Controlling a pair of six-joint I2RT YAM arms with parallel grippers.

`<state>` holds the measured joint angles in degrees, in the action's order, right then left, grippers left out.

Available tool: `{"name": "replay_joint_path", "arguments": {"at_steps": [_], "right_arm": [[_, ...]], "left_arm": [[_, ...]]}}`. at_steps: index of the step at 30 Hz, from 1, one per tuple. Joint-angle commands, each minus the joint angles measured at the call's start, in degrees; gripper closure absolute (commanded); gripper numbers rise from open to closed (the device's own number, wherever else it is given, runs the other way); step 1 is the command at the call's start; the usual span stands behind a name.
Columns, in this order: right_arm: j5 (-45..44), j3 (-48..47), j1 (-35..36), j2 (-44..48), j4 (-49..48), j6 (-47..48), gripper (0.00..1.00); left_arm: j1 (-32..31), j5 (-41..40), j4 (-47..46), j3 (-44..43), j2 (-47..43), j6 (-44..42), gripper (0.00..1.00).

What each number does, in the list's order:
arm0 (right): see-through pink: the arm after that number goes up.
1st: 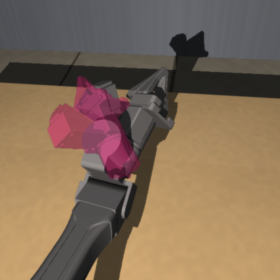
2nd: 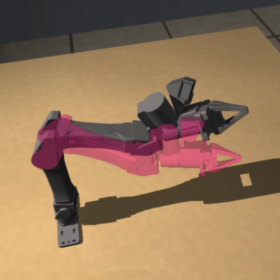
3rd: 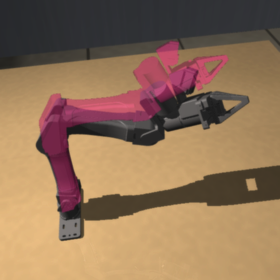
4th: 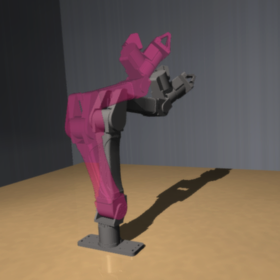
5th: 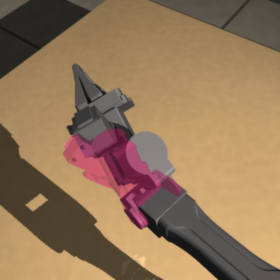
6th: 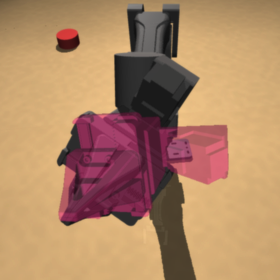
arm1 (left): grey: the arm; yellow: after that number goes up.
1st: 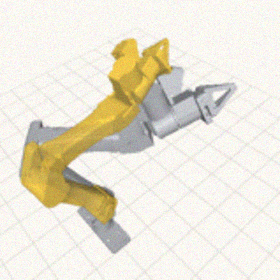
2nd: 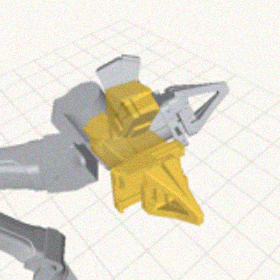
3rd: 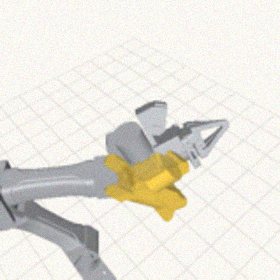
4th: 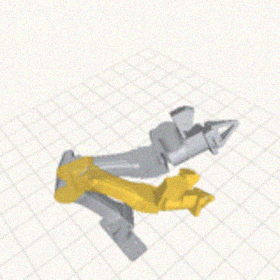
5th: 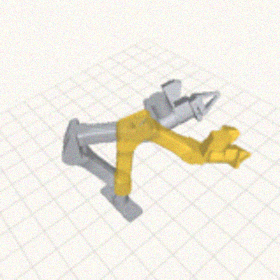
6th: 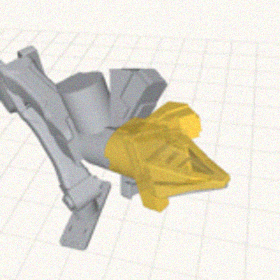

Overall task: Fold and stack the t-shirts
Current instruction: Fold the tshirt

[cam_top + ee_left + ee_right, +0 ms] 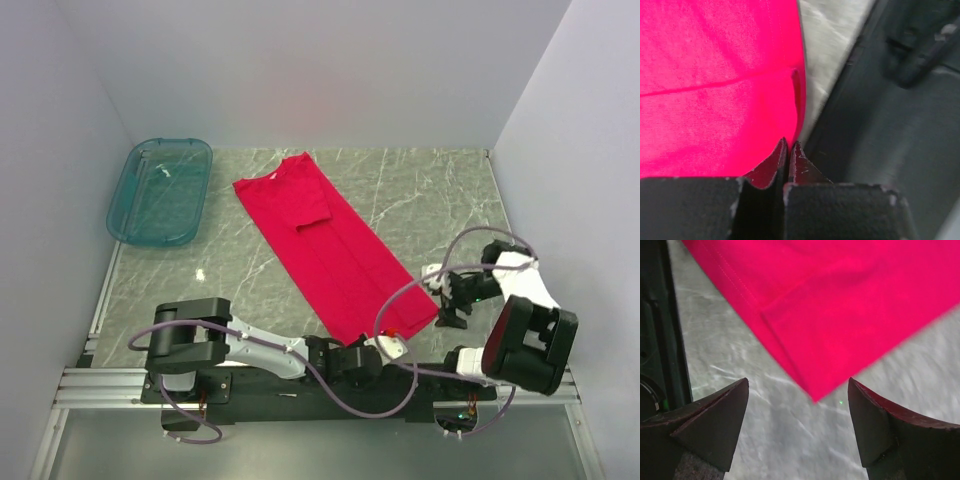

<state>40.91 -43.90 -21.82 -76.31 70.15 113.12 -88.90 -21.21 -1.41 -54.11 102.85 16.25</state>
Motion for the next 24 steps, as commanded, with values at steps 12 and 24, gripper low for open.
{"name": "replay_joint_path", "arguments": {"at_steps": [12,24], "right_arm": [[-12.69,13.75,8.29,9.95,-14.85,16.17,0.26],[-14.1,12.96,10.57,5.21,-18.64,14.85,0.45]], "left_arm": [[-1.71,8.47,0.79,6.03,-0.72,10.38,1.0],[-1.71,8.21,1.06,6.56,-2.04,12.58,0.99]]}}
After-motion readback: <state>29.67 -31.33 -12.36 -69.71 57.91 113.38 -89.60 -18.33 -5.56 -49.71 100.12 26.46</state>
